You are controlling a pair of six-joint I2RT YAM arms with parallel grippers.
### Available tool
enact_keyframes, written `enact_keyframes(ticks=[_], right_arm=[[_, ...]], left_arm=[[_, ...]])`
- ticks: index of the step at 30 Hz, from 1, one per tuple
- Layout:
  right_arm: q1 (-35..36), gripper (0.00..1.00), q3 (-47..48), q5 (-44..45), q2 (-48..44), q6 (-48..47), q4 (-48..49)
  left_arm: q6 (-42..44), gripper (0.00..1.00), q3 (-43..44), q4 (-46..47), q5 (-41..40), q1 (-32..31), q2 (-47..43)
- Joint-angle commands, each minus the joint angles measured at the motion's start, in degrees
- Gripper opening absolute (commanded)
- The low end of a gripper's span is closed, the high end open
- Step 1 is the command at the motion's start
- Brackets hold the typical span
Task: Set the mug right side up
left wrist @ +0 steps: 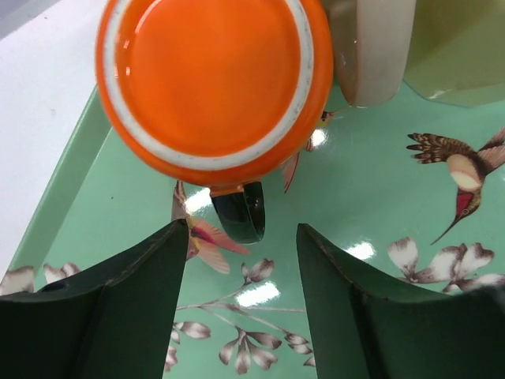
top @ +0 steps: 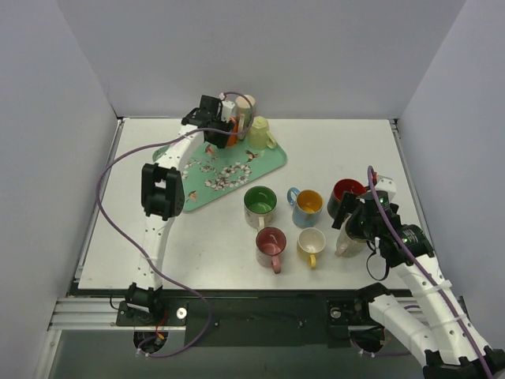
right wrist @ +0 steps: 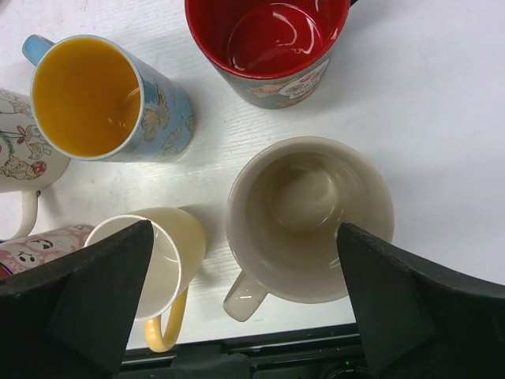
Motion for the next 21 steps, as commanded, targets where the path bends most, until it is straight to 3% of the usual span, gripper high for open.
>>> enact_keyframes(ticks=[1,8,10,11,12,16,21], right_arm=[[0.5,0.96,2.8,1.6,-0.5,-0.5,-2.0],[0.7,0.96,2.6,1.3,-1.9,-0.4,-2.3],[0.7,0.96,2.7,1.2,-2.4,-0.2,-2.5],[0.7,0.96,2.7,1.1,-2.6,-0.1,-2.5],[0.7,0.96,2.6,1.0,-2.7,-0.2,-2.5],[1.3,0.96,2.9,0.1,-2.6,0.1,-2.6],[6.3,0.96,6.1,1.9,-3.1,0.3,-2.6]], left_arm=[[-0.7,0.62,3.6,4.3,-1.4,-0.1,2.1],[-2.2,0.32,5.8,5.0,-2.6,-0.1,4.9],[-2.9,0.18,5.4,4.4,-2.4,0.0,4.2],[-3.5,0.05,5.1,4.2,-2.9,0.1,3.1],[-4.0,0.00,3.7,4.4,-3.6,0.3,2.2],[-7.8,0.00,-2.3,3.9,-3.7,1.8,-4.2],[-11.6,0.00,-11.3,1.3,7.6,4.3,-16.5]])
